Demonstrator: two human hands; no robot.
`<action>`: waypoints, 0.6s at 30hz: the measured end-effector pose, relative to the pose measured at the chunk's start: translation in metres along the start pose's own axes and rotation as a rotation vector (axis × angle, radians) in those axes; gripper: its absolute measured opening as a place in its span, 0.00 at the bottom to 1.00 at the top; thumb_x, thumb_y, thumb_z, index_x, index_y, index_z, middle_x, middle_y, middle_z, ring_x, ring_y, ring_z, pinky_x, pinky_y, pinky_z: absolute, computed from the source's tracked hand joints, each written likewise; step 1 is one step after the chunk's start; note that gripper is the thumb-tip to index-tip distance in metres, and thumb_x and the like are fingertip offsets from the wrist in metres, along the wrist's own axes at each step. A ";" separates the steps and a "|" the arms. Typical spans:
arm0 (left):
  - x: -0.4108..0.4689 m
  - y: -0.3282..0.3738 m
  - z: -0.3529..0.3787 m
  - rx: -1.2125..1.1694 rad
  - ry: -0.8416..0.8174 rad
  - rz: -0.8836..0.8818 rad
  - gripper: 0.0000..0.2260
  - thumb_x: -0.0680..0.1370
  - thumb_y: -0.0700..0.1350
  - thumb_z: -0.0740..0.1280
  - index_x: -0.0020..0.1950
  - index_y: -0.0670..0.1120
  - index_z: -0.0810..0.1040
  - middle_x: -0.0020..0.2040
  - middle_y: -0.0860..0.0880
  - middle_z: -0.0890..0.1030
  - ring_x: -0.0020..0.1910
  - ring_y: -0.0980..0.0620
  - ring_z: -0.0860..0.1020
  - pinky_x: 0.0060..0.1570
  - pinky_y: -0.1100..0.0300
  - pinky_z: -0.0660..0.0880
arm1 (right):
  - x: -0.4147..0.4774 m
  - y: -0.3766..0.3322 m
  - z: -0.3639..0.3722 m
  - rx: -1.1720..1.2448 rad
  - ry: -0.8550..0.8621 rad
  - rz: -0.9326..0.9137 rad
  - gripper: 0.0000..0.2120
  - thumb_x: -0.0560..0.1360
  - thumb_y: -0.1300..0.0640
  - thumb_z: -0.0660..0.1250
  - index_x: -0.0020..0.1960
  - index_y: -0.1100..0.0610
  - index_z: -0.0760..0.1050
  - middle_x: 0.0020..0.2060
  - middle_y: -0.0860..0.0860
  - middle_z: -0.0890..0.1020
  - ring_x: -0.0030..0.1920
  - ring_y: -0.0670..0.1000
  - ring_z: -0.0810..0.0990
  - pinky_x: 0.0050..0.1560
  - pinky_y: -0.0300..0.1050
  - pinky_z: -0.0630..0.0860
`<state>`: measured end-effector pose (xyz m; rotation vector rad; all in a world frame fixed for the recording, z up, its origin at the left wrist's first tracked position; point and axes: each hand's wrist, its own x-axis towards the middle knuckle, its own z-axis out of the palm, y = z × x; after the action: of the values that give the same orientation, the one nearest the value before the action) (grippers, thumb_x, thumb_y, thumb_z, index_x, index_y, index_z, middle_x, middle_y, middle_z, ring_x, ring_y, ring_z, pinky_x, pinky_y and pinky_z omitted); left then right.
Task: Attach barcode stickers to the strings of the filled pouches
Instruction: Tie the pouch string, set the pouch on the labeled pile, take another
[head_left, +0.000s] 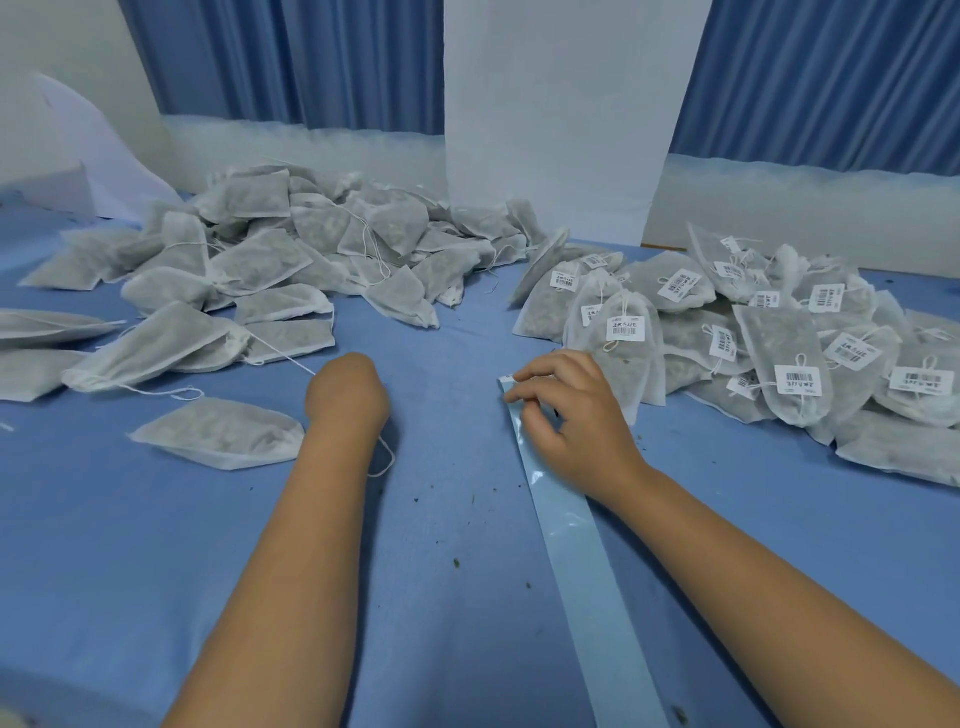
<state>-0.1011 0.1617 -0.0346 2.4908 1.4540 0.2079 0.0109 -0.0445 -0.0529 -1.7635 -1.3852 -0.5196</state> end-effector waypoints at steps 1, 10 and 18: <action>0.000 -0.001 0.000 0.007 0.020 -0.002 0.04 0.78 0.33 0.62 0.49 0.38 0.75 0.58 0.39 0.79 0.57 0.40 0.77 0.46 0.55 0.68 | 0.000 -0.001 0.000 0.007 0.001 0.000 0.09 0.72 0.68 0.65 0.45 0.61 0.84 0.46 0.53 0.82 0.52 0.56 0.77 0.56 0.49 0.73; 0.007 -0.008 0.006 -0.069 0.119 -0.032 0.04 0.78 0.31 0.62 0.47 0.39 0.75 0.55 0.38 0.80 0.56 0.38 0.78 0.44 0.55 0.68 | 0.000 -0.002 0.000 0.032 -0.043 0.033 0.10 0.72 0.69 0.65 0.45 0.61 0.83 0.44 0.52 0.82 0.51 0.55 0.77 0.56 0.44 0.71; 0.005 -0.006 0.009 -0.068 0.123 0.006 0.04 0.78 0.34 0.62 0.44 0.40 0.73 0.53 0.38 0.81 0.55 0.39 0.77 0.45 0.55 0.68 | -0.001 0.001 0.000 0.036 -0.077 0.042 0.10 0.72 0.68 0.65 0.46 0.60 0.84 0.44 0.51 0.82 0.51 0.55 0.77 0.56 0.40 0.70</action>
<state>-0.1013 0.1674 -0.0449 2.4670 1.4599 0.4113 0.0115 -0.0451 -0.0538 -1.7955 -1.3986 -0.4055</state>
